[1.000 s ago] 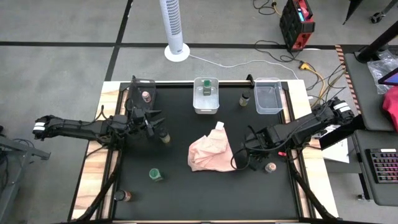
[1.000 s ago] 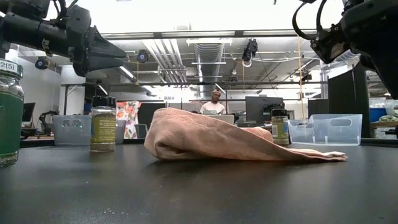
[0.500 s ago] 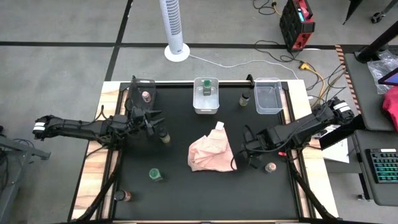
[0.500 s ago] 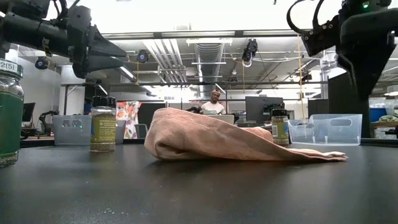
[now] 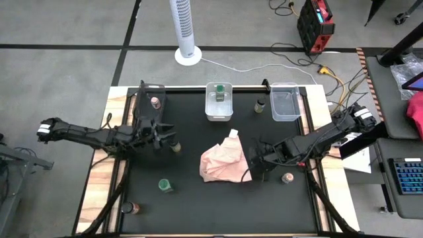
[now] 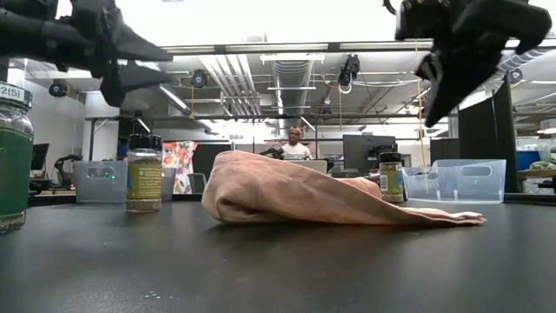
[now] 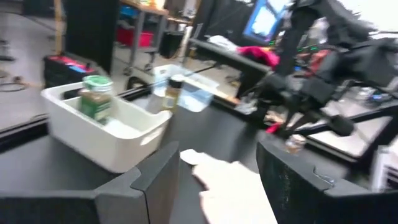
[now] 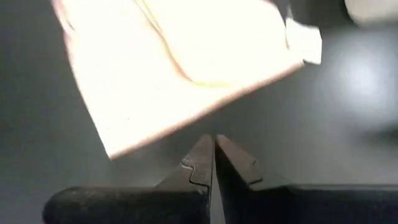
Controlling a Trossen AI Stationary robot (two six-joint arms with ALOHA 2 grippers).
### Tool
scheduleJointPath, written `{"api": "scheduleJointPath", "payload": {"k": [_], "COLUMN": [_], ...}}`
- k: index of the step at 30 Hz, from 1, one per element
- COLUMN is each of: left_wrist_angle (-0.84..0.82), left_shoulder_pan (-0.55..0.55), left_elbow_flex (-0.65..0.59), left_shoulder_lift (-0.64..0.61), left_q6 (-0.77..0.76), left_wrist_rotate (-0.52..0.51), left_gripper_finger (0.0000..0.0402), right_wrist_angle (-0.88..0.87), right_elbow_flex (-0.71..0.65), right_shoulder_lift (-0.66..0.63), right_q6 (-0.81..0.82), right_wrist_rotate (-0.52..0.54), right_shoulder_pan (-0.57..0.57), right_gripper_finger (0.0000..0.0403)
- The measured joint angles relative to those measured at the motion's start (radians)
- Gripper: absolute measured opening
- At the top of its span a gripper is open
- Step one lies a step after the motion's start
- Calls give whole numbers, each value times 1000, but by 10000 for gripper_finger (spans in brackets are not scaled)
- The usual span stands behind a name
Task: Sort spices by type
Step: Put the left black spice bottle into the transparent bin
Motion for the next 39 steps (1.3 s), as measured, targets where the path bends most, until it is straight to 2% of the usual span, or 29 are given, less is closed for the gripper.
{"api": "scheduleJointPath", "payload": {"k": [3, 10, 16, 19, 21, 27, 30, 34, 39], "left_wrist_angle": [37, 157, 119, -30, -189, -718, -909, -1054, -1076], "left_shoulder_pan": [-57, -183, -249, -280, -297, -347, -367, -409, -472], "left_elbow_flex": [0, 0, 113, 240, 342, 614, 704, 781, 802], "left_shoulder_lift": [13, 100, 225, 310, 367, 524, 583, 639, 675], "left_q6": [-3, -10, -25, -27, -51, -208, -311, -392, -404], "left_wrist_rotate": [-14, -141, -178, -185, -184, -198, -202, -189, -136], "left_gripper_finger": [197, 197, 197, 197, 197, 197, 197, 197, 197], "right_wrist_angle": [104, 332, 525, 570, 591, 606, 606, 588, 518], "right_elbow_flex": [-23, -83, -124, -125, -125, -129, -138, -156, -182], "right_shoulder_lift": [0, 0, 0, 0, 0, 0, 0, -2, -10], "right_q6": [-96, -273, -448, -482, -494, -505, -502, -475, -375], "right_wrist_rotate": [26, 162, 150, 148, 147, 147, 147, 146, 155], "right_shoulder_pan": [0, -1, -12, -14, -14, -13, -14, -13, -14], "right_gripper_finger": [9, 9, 9, 9, 9, 9, 9, 9, 12]}}
